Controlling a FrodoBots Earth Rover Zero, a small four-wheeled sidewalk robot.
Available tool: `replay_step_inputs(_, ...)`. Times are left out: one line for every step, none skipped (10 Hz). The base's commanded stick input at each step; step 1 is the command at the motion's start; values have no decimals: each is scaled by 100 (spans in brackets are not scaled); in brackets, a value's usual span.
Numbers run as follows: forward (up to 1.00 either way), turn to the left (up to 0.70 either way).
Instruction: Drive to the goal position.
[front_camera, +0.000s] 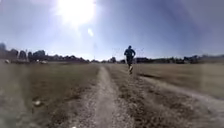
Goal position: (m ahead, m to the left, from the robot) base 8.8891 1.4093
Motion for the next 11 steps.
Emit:
replay_step_inputs(50,0)
replay_step_inputs(50,0)
replay_step_inputs(50,0)
replay_step_inputs(50,0)
replay_step_inputs(50,0)
replay_step_inputs(50,0)
replay_step_inputs(50,0)
replay_step_inputs(50,0)
replay_step_inputs(50,0)
replay_step_inputs(50,0)
replay_step_inputs(50,0)
